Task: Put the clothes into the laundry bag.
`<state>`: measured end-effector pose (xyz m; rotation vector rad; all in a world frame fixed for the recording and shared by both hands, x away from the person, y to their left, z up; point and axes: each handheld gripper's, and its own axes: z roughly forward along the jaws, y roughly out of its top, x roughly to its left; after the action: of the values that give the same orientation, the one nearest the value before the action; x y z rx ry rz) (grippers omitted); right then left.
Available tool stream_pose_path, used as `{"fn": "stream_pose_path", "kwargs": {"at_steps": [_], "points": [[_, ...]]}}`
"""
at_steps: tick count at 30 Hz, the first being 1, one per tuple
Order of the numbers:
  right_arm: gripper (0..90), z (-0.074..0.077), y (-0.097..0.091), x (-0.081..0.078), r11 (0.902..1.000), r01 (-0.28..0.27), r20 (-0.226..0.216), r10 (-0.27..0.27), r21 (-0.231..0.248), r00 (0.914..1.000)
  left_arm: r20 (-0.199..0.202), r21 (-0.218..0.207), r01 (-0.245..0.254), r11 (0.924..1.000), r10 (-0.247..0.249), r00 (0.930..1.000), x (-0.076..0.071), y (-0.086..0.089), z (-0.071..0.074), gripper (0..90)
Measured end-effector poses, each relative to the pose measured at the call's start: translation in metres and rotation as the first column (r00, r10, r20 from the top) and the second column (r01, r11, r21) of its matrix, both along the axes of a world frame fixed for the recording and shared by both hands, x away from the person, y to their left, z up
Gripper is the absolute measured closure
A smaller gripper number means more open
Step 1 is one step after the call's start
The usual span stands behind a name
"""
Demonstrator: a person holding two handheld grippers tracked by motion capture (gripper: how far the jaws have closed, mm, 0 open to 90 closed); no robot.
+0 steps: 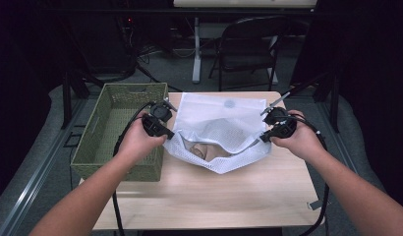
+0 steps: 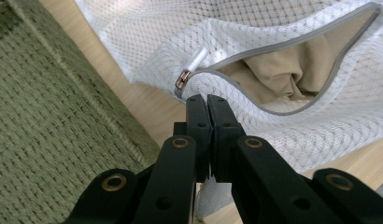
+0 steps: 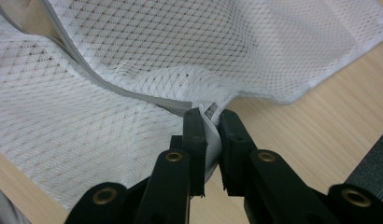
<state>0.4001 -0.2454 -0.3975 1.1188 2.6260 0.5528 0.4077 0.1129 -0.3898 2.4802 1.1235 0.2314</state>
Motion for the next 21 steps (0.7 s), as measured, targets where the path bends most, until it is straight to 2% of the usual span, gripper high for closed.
{"fn": "stream_pose_path", "kwargs": {"at_steps": [6, 21], "points": [[82.2, 0.005, -0.003, 0.004, 0.9999, 0.013, 0.013, -0.013, -0.005, 0.9998, 0.001, 0.016, -0.019, 0.9997, 0.019, 0.9998, 0.004, 0.005, 0.003, 88.7], [82.2, 0.019, -0.009, 0.013, 0.9994, 0.025, 0.054, -0.023, -0.025, 0.9983, 0.033, 0.008, -0.056, 0.9984, 0.055, 0.9979, 0.013, 0.015, 0.018, 88.7]]}}
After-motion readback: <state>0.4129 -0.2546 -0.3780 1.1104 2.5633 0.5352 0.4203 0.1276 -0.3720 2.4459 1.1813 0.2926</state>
